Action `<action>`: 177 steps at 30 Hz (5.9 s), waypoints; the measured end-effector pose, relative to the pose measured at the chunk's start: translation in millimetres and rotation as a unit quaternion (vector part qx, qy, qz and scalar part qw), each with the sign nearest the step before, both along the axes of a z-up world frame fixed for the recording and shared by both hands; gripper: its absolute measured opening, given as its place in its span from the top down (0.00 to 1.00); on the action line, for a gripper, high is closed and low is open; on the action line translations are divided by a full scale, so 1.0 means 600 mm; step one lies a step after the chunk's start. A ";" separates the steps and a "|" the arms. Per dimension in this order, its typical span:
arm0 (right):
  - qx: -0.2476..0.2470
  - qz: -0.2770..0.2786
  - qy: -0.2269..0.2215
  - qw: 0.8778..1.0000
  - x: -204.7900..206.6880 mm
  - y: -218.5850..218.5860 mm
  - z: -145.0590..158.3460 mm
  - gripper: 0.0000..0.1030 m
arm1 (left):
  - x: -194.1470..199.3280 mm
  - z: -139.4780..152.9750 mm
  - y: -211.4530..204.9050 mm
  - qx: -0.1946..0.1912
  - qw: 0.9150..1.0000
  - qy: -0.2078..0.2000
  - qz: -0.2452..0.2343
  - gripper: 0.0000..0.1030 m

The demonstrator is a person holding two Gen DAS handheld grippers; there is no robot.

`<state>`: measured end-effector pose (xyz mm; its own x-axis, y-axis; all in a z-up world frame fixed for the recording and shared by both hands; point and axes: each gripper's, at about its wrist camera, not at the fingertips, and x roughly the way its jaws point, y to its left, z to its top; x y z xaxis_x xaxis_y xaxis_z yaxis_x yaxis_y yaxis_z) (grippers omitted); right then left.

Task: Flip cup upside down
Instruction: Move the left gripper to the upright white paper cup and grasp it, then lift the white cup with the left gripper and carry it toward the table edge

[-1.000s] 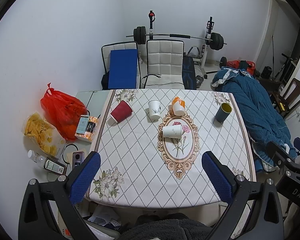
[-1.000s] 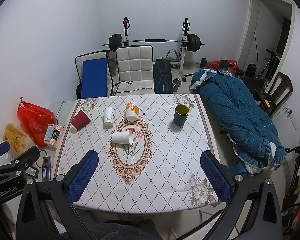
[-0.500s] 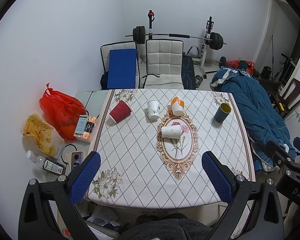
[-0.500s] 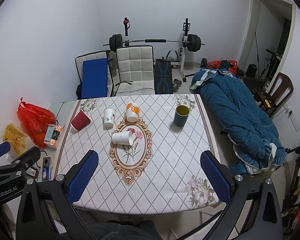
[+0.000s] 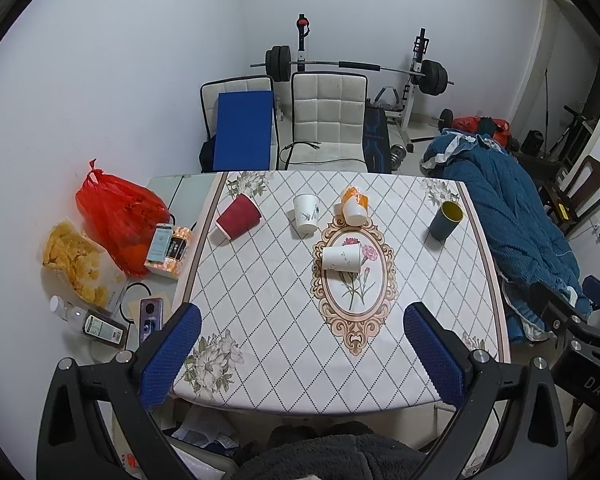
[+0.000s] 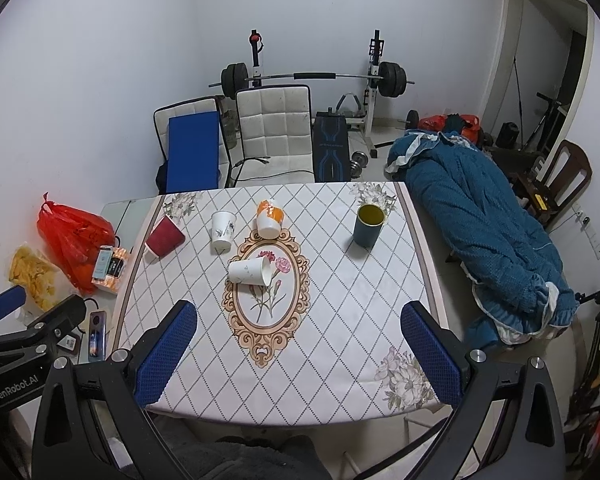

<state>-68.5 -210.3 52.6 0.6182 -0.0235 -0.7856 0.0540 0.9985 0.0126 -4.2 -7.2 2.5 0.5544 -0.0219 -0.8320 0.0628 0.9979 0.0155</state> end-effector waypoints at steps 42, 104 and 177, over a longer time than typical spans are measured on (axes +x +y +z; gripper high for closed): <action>0.044 -0.026 0.352 0.934 0.253 -0.084 -0.617 0.00 | 0.343 -0.420 -0.029 0.076 0.976 0.202 0.025 0.00; -0.011 -0.083 0.374 0.924 0.519 -0.033 -0.691 0.00 | 0.693 -0.690 -0.054 0.057 0.952 0.296 -0.055 0.43; -0.030 0.012 0.388 0.921 0.152 -0.043 -0.768 0.00 | 0.203 -0.693 -0.008 0.016 0.931 0.364 -0.009 0.42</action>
<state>22.4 -235.9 -408.1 -0.1275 -0.0753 -0.9890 0.0016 0.9971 -0.0761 117.4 -12.2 -413.5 -0.1574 0.0045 -0.9875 0.0851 0.9963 -0.0090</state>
